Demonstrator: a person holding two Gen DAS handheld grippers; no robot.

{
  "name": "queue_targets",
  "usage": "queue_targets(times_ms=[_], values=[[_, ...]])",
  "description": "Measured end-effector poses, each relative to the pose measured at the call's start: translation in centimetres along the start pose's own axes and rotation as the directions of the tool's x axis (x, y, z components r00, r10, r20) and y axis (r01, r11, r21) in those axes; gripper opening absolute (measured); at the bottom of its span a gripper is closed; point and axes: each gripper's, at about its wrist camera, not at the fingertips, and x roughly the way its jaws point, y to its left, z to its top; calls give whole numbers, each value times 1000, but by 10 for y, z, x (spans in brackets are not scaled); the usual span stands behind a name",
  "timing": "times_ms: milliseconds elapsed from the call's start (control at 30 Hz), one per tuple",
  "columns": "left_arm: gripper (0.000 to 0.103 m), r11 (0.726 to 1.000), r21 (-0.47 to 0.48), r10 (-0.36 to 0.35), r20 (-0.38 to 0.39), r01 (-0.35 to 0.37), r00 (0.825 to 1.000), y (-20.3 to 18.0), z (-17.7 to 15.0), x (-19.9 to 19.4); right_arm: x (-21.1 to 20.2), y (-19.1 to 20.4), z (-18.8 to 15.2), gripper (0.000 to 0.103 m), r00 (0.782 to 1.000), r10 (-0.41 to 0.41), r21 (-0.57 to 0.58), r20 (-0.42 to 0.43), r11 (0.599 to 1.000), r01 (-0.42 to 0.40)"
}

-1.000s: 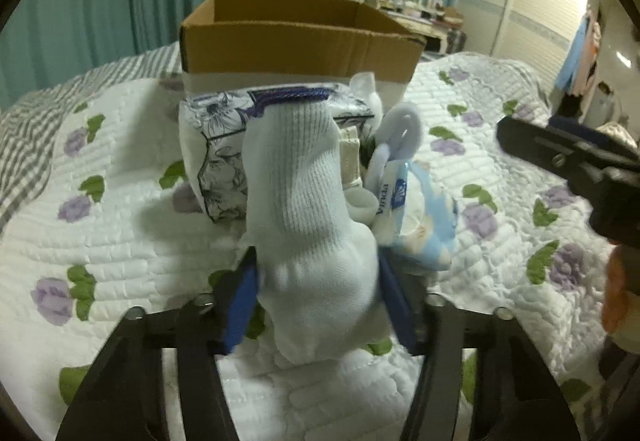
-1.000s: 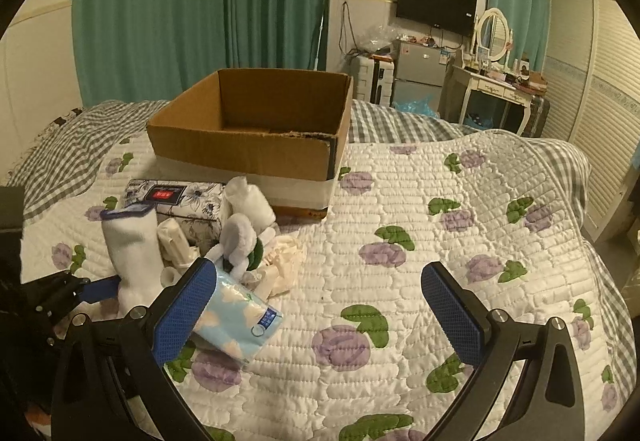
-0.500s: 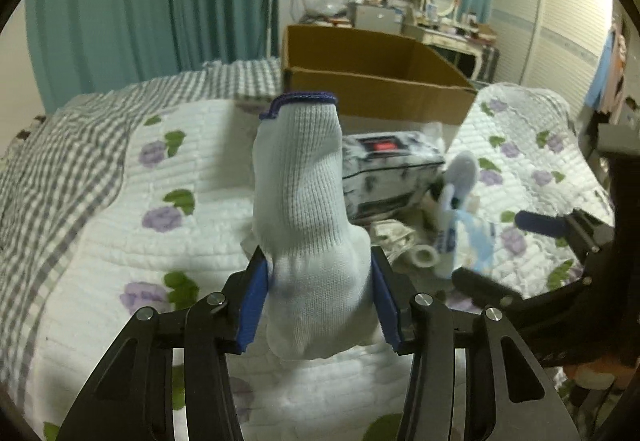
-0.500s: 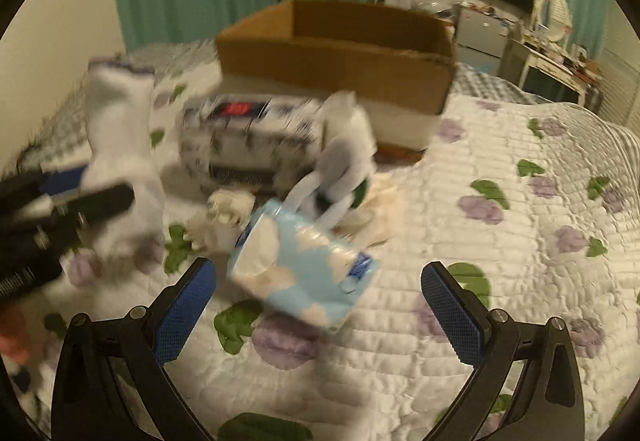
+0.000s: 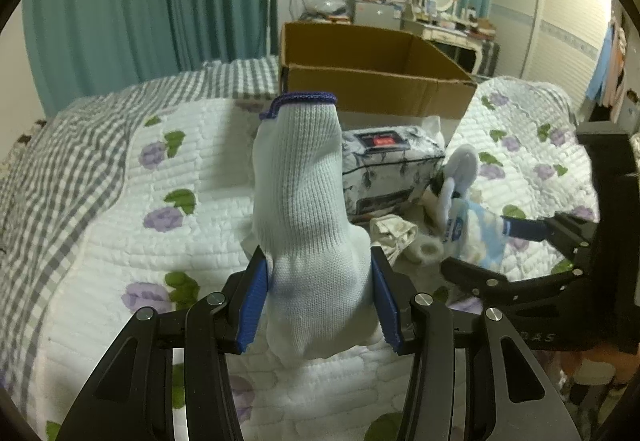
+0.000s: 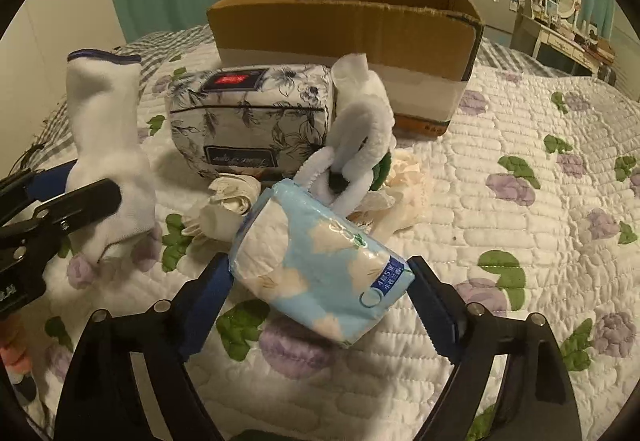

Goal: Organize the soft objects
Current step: 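Carry the sock and diaper pack into the box and open both tools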

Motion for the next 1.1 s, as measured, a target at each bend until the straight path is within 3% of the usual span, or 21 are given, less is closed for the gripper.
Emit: queue_targets(times_ms=[267,433,667,933,1100], values=[[48,1000,20,2,66,-3,998,-16,15,-34,-61,-10,7,85,993,-11,25,118,1000,8],[48,999,30,-25,122,22,992,-22,47,-52,-101,-13,23,85,979,-20,20,202,1000,16],[48,997,76,-39,181,25,983,-26,110,-41,-140,-34,87,85,950,-42,-8,310,999,47],[50,992,125,-55,187,31,981,-23,185,30,-110,-53,176,85,940,-45,-27,337,998,57],[53,986,164,-66,162,39,984,-19,198,79,-56,-69,220,85,954,-15,4,300,1000,15]])
